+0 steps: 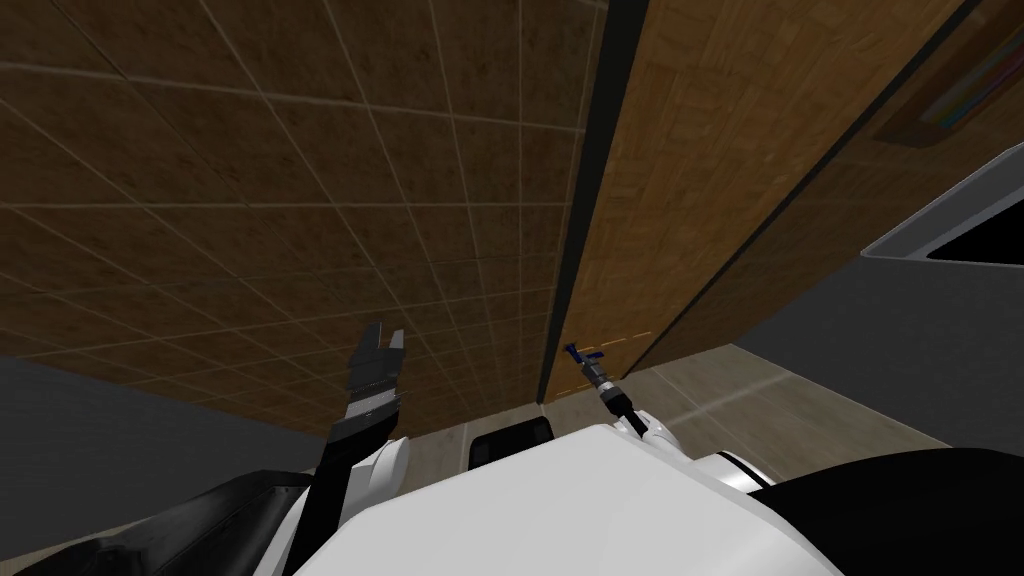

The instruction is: Pull the door open

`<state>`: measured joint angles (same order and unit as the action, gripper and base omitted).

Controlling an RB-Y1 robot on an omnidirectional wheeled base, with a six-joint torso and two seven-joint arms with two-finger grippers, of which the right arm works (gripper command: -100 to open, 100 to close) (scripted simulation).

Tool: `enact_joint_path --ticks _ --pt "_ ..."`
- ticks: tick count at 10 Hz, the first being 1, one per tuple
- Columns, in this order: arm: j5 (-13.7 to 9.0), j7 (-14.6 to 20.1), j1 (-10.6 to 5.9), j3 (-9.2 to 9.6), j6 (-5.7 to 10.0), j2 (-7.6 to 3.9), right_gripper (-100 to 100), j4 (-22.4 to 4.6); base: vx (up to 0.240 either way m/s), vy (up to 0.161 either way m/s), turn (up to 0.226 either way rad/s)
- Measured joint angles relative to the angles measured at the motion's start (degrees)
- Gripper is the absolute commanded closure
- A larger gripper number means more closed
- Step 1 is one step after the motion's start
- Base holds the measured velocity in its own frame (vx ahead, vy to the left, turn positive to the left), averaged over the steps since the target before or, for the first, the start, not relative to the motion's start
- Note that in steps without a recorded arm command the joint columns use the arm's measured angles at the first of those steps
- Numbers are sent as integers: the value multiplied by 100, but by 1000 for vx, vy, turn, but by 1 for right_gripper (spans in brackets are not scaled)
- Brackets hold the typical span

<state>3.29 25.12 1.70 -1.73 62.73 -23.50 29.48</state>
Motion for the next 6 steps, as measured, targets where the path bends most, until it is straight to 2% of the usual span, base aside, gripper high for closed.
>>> enact_joint_path --ticks 1,2,3,4,5,6 --pt "8 32 -17 3 152 -41 100 -124 -109 -54 16" --pt "20 49 120 17 109 -32 100 78 -153 -39 161" --pt "31 66 142 19 206 -62 100 -13 -196 -67 187" --pt "39 99 237 19 276 -102 100 20 -194 -99 189" --pt "58 124 228 34 424 -125 100 -137 -153 -100 142" --pt "75 146 369 48 472 -134 100 -27 -159 -76 173"
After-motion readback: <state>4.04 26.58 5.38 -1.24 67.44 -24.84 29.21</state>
